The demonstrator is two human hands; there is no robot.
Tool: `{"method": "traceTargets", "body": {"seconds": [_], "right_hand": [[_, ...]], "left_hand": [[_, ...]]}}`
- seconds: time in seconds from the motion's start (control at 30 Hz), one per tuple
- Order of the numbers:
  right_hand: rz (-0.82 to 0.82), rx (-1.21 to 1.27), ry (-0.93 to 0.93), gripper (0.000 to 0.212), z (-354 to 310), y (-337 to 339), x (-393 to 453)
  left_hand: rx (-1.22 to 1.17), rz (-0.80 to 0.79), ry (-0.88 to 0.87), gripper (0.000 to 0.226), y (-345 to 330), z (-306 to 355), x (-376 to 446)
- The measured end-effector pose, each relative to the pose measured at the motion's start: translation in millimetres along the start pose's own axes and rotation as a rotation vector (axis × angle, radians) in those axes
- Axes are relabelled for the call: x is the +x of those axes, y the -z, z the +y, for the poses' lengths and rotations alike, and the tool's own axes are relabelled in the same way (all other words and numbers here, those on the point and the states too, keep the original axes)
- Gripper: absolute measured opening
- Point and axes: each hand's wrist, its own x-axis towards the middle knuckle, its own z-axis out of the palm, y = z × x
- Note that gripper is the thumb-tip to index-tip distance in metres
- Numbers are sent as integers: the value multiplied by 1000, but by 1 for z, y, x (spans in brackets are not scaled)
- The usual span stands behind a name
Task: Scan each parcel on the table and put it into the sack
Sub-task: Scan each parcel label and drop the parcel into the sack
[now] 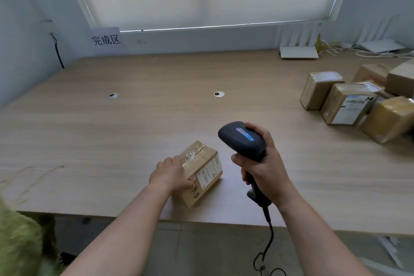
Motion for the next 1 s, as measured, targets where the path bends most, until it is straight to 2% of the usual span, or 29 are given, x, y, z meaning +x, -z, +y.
{"method": "traceTargets", "body": {"seconds": [0.1, 0.17, 0.23, 0.33, 0.5, 0.8, 1.0], "right_hand": [[-8, 18, -15, 63, 0, 4, -3], [-6, 38, -21, 63, -1, 6, -4], [-12, 62, -20, 65, -3, 8, -3], [-48, 101, -24, 64, -8, 7, -3], [-135, 131, -27, 64, -13, 1, -3], [-205, 189, -40, 64, -14, -3, -5], [-215, 179, -36, 64, -16, 0, -6]], "left_hand": [[-168, 65, 79, 73, 1, 1, -1], [-506, 141, 143, 85, 0, -3, 0], [-856, 148, 173, 106, 3, -5, 2], [-1072, 203, 169, 115, 8, -4, 5], [-1133, 291, 96, 97, 18, 3, 7], [-1114, 376, 79, 98, 22, 4, 10], [-1075, 406, 65, 90, 25, 10, 3]]}}
